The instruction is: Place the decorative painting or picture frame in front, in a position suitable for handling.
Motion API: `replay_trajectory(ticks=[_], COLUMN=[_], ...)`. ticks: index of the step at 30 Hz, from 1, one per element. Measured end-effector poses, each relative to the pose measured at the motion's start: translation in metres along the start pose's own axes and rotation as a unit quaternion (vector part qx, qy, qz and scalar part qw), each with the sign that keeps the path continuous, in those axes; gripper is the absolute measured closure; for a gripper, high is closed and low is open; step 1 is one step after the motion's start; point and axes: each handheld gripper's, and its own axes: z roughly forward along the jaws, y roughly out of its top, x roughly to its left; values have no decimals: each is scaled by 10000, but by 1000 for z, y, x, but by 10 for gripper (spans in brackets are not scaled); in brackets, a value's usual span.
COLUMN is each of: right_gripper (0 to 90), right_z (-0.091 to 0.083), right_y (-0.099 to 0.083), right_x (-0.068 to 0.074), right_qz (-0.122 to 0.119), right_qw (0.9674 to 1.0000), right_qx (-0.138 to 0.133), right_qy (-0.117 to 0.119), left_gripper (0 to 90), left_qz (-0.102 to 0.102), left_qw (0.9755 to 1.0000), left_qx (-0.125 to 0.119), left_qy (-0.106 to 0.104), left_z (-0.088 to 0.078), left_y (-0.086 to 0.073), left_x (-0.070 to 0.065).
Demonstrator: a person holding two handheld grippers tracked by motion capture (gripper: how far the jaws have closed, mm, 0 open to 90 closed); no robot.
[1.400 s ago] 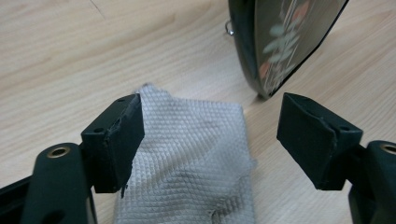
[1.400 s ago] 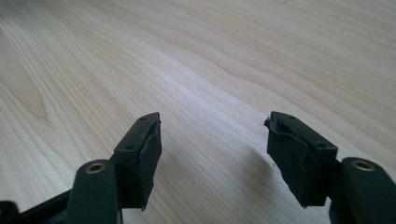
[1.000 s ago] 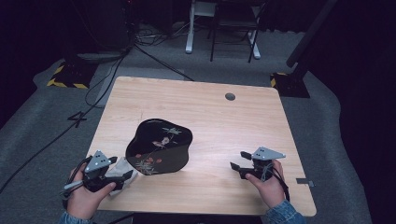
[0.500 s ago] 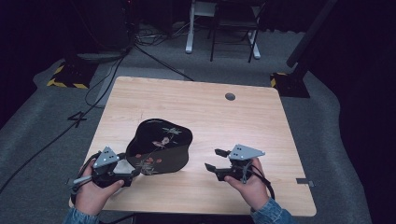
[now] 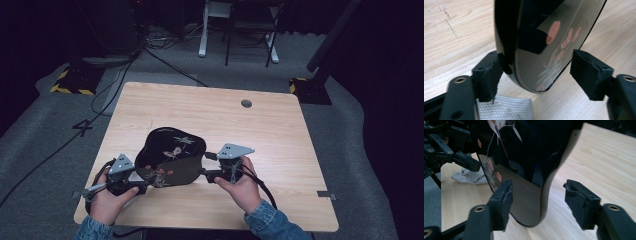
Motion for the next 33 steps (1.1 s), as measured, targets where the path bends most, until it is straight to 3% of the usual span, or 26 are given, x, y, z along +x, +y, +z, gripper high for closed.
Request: replay_trajectory(ticks=[5, 10, 14, 21, 25, 29, 33], right_gripper=[448, 506, 553, 568, 567, 566, 566], right_z=[10, 13, 14, 12, 11, 10, 4], right_y=[4, 8, 10, 13, 14, 14, 17], right_x=[-1, 3, 6, 5, 3, 1, -2], right_qz=[15, -2, -72, 110, 117, 299, 352], right_qw=[10000, 10000, 9998, 9995, 9996, 9993, 9992], right_qx=[83, 48, 73, 99, 112, 155, 88], right_qy=[20, 10, -187, -271, -235, -186, -189], left_gripper=[378, 446, 464, 508, 530, 543, 547], left_qz=[-101, -262, -342, -579, -567, -684, -642], left_qw=[9998, 9996, 9993, 9977, 9978, 9961, 9964], left_qx=[-2, 61, 102, 204, 259, 359, 324], left_qy=[-153, -124, -142, -292, -236, -432, -442], left_z=[4, 4, 3, 2, 1, 0, -2], left_y=[0, 1, 2, 3, 5, 9, 17], left_x=[0, -1, -3, -2, -3, -2, -5])
